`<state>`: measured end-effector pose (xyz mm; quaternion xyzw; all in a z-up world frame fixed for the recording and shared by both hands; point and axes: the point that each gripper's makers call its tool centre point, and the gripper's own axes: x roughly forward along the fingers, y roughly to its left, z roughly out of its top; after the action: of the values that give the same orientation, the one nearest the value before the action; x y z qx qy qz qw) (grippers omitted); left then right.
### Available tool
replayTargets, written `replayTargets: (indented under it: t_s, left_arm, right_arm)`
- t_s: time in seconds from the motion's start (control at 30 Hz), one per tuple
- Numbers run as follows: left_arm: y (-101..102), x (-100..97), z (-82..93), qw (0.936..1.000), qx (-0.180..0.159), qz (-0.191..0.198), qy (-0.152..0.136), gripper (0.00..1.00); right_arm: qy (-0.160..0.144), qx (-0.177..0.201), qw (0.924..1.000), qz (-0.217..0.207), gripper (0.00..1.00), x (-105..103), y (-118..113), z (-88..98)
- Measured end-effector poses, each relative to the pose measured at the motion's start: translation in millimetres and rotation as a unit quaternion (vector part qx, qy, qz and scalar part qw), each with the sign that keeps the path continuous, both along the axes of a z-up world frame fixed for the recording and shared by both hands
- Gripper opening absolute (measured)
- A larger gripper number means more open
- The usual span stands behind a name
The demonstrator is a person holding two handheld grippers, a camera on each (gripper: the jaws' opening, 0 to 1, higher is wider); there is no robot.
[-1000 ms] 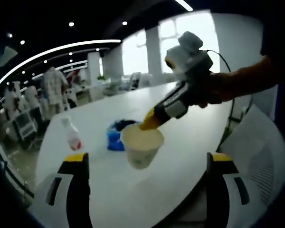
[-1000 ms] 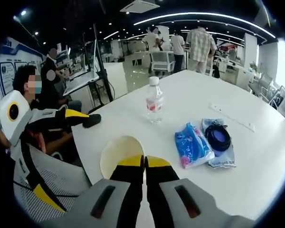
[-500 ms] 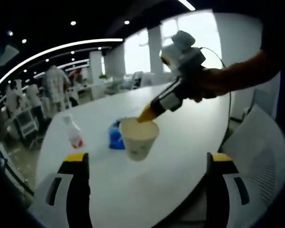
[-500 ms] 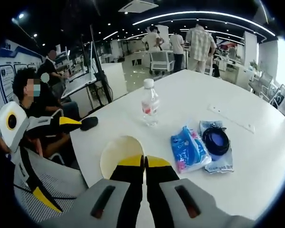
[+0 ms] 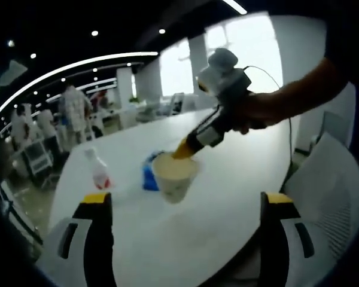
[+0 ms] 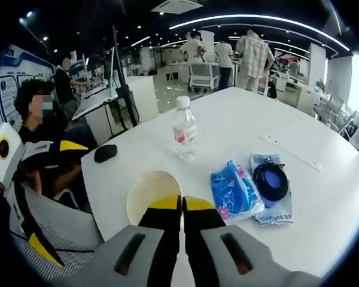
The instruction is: Arrange the tabletop items into an orderly group along one side of the table until the central work area is clear of visible clutter.
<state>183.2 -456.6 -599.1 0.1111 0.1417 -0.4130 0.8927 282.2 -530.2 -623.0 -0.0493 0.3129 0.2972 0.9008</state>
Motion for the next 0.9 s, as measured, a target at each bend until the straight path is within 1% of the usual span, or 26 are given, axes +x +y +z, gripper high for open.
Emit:
replayTargets:
  t_s: [0.13, 0.2, 0.3, 0.4, 0.47, 0.73, 0.8, 0.9]
  left_arm:
    - [0.7, 0.2, -4.2, 1.0000, 0.004, 0.002, 0.009, 1.00]
    - [1.3, 0.5, -5.9, 0.9999, 0.005, 0.004, 0.012, 1.00]
    - [2.5, 1.4, -7.4, 0.9998, 0.005, 0.010, 0.018, 1.00]
    - [5.2, 3.8, -7.1, 0.9997, 0.003, 0.018, 0.018, 1.00]
    - [5.8, 4.3, -7.0, 0.9996, 0.000, 0.020, 0.019, 1.00]
    - [6.4, 4.7, -7.0, 0.9996, 0.002, 0.023, 0.015, 1.00]
    - [7.1, 4.8, -8.0, 0.9995, 0.003, 0.024, 0.018, 1.00]
    - [7.5, 5.1, -7.9, 0.9995, 0.004, 0.025, 0.016, 1.00]
  right_arm:
    - [0.002, 0.006, 1.0000, -0.007, 0.00, 6.9, -0.4, 0.2]
    - [0.003, 0.016, 0.9997, -0.017, 0.00, 13.6, -0.7, 1.6]
    - [0.002, 0.019, 0.9995, -0.026, 0.00, 20.0, -0.9, 2.0]
    - [-0.003, 0.015, 0.9995, -0.028, 0.00, 25.0, -1.1, 0.9]
    - [-0.001, 0.018, 0.9993, -0.032, 0.00, 28.8, -1.8, -0.9]
    - [0.000, 0.015, 0.9993, -0.036, 0.00, 40.0, -0.1, -5.5]
    - [0.005, 0.022, 0.9989, -0.040, 0.00, 43.9, 0.7, -6.0]
    - [0.005, 0.023, 0.9988, -0.043, 0.00, 49.3, 1.4, -6.4]
